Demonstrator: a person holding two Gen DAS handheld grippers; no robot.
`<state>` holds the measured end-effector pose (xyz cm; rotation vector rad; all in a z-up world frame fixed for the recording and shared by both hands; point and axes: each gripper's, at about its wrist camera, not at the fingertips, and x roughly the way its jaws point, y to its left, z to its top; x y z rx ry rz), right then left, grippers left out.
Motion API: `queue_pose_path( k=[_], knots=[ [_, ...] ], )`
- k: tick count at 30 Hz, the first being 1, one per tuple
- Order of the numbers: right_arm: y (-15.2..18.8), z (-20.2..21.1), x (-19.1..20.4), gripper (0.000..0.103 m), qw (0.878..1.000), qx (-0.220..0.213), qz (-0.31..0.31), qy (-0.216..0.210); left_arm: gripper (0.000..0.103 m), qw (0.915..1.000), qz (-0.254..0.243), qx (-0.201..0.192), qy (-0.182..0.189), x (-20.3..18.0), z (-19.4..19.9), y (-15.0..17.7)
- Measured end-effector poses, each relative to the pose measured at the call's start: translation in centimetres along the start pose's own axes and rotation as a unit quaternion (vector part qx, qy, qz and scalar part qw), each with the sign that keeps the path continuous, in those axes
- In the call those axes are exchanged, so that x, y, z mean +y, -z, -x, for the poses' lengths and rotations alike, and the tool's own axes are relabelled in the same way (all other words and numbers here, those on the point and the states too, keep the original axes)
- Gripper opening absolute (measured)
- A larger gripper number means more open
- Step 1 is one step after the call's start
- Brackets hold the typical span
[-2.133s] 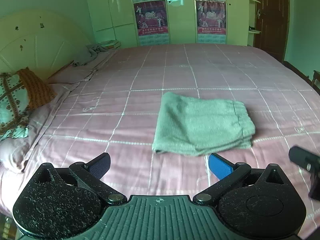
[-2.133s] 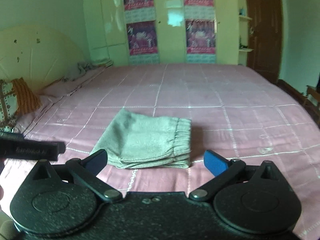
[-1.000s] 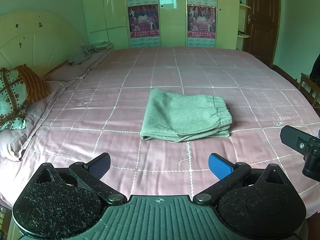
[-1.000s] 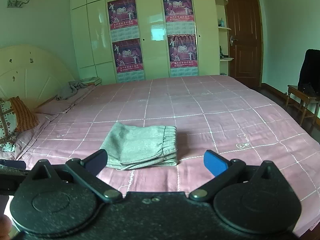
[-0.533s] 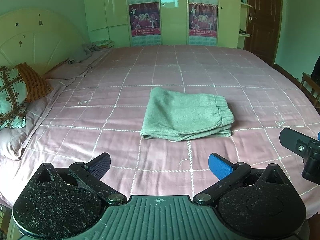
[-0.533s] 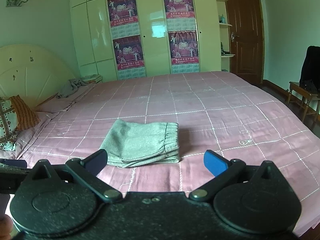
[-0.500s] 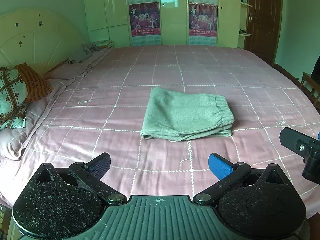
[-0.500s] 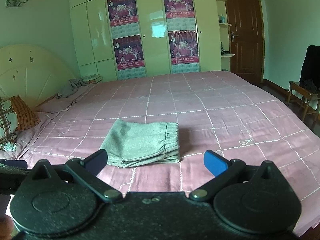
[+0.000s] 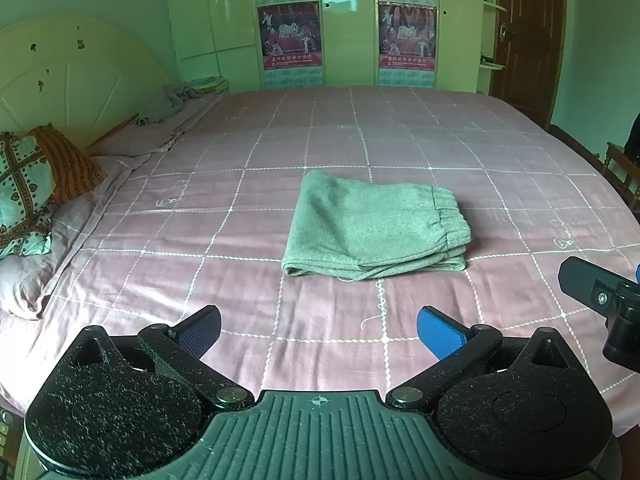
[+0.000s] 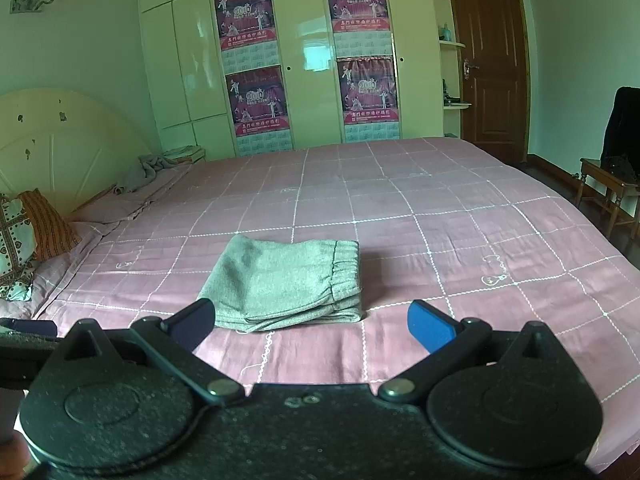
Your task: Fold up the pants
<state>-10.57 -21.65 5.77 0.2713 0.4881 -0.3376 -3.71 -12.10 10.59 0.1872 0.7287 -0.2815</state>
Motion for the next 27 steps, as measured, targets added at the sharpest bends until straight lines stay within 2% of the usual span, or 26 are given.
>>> queue_pose_path(
  k=[13,19,27],
  knots=[
    [0.21,-0.13,0.05,0.103,1.0,0.001,-0.003,0.002,0.103,1.0,0.0,0.0,-0.001,-0.17,-0.06,0.09],
    [0.27,-0.22,0.18,0.103,1.0,0.002,-0.003,0.002,0.103,0.9999,-0.001,0.002,0.011,-0.21,-0.28,0.11],
    [0.19,-0.39,-0.3,0.103,1.0,0.002,-0.01,0.001,0.103,0.9992,-0.004,-0.031,0.025,-0.46,-0.1,-0.36]
  ],
)
